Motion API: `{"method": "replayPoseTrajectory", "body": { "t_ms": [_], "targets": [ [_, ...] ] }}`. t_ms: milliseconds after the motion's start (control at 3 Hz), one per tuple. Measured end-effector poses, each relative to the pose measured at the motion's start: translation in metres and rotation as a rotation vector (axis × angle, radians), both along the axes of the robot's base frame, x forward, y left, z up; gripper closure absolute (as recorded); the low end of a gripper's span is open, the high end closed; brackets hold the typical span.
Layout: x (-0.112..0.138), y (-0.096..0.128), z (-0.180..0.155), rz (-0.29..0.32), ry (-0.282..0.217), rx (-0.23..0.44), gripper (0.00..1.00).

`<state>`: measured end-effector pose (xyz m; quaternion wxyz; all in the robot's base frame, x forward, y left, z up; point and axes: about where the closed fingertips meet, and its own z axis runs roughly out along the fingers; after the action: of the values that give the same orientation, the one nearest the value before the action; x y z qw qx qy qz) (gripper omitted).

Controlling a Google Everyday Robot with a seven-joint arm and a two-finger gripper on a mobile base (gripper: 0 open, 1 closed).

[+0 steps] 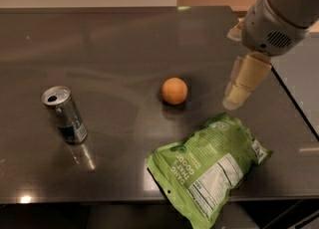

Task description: Pick orange

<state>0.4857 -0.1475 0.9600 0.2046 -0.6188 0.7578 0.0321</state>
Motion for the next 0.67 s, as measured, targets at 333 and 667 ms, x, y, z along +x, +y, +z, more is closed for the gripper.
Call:
{"method": "replayPoseTrajectory", "body": {
  "t_ms": [333, 667],
  "targets": [
    [0.014, 0.025, -0.012, 0.028, 0.017, 0.031, 0.0],
    [0.024, 0.049, -0.025, 0.057, 0.033, 0.048, 0.0]
  ]
}}
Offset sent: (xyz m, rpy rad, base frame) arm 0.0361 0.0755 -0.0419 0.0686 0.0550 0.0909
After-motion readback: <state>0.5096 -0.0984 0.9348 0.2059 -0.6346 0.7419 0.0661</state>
